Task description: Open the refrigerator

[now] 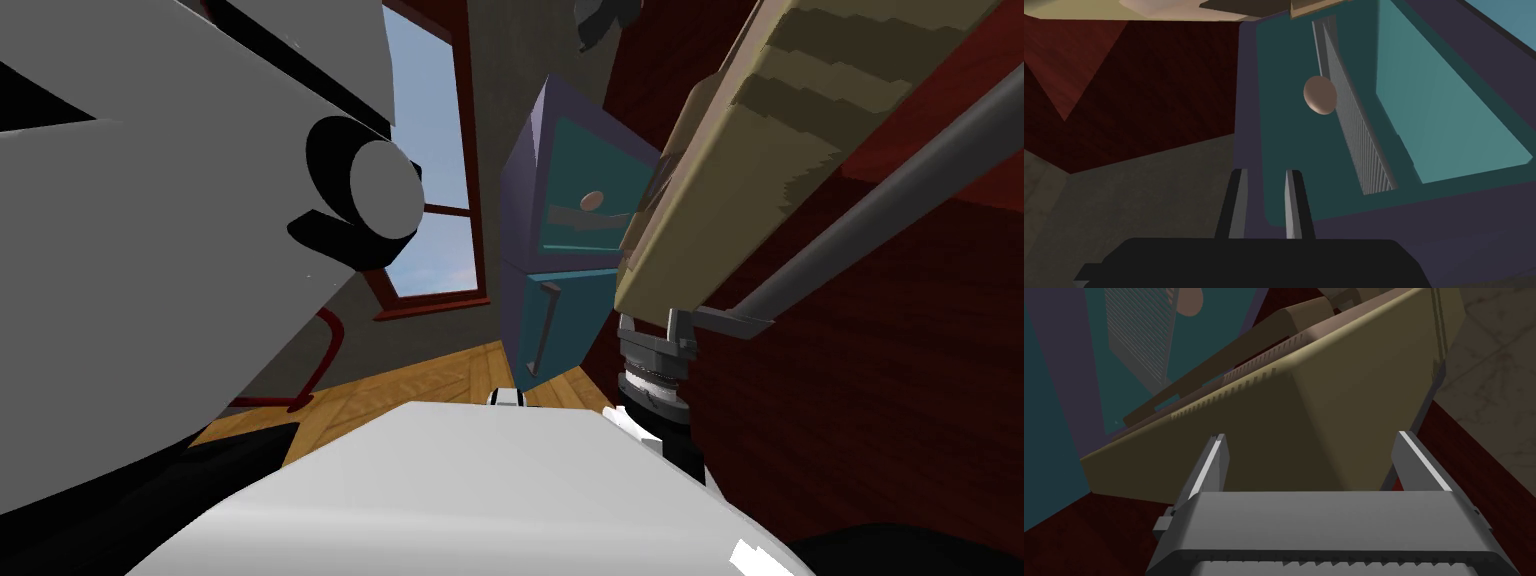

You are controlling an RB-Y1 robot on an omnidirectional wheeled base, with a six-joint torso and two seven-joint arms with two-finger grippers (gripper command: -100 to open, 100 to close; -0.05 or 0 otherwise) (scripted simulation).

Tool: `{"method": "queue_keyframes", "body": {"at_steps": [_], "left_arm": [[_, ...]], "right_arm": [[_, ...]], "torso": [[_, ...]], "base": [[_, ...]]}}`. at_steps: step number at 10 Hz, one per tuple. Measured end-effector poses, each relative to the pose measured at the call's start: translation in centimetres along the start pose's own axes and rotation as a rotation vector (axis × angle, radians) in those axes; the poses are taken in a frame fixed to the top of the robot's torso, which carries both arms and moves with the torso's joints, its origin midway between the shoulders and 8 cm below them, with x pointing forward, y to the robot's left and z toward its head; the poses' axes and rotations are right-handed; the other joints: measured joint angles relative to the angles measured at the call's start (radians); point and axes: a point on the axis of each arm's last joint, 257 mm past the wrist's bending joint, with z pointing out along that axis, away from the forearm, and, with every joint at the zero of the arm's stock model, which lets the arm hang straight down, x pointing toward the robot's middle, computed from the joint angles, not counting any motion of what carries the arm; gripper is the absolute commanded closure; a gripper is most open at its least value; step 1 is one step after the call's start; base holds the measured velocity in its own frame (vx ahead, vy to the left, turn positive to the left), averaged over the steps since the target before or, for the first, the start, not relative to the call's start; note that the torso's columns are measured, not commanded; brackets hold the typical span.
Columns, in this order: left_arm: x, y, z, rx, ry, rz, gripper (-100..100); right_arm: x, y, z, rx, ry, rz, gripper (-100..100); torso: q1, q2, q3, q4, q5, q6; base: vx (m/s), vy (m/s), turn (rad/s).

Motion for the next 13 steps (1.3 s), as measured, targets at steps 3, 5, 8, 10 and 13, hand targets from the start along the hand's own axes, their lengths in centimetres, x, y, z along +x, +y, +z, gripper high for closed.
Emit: {"method": "queue_keyframes", "body": {"at_steps": [3,5,8,10,13], "left_arm": [[-3.1,3.7,2.2,-0.052,-0.023,-0.066,-100],[-4.4,5.3,2.8,-0.069,-0.038,-0.088,-100],[-6.4,6.7,3.1,-0.083,-0.070,-0.115,-100],[-6.9,6.6,3.1,-0.080,-0.090,-0.122,-100],[-7.9,7.1,3.0,-0.086,-0.116,-0.131,-100]], "right_arm": [[0.4,0.6,-0.2,-0.019,0.010,-0.005,0],[0.7,0.8,-0.4,-0.022,0.017,-0.001,0],[1.2,0.8,-0.8,-0.020,0.030,0.010,0],[1.6,1.1,-1.0,-0.027,0.038,0.018,0],[2.1,1.5,-1.4,-0.036,0.050,0.030,0]], "torso": [[-0.004,0.009,0.006,0.005,0.000,0.003],[-0.005,0.007,0.006,0.005,0.000,0.005],[-0.010,0.001,0.001,0.004,-0.001,0.005],[-0.006,0.000,0.001,0.002,-0.001,0.004],[-0.003,-0.004,-0.002,0.001,0.001,0.002]], "base": [[-0.023,-0.046,0.019],[-0.043,-0.108,0.041],[-0.056,-0.139,0.039],[-0.072,-0.149,0.030],[-0.068,-0.153,0.048]]}}
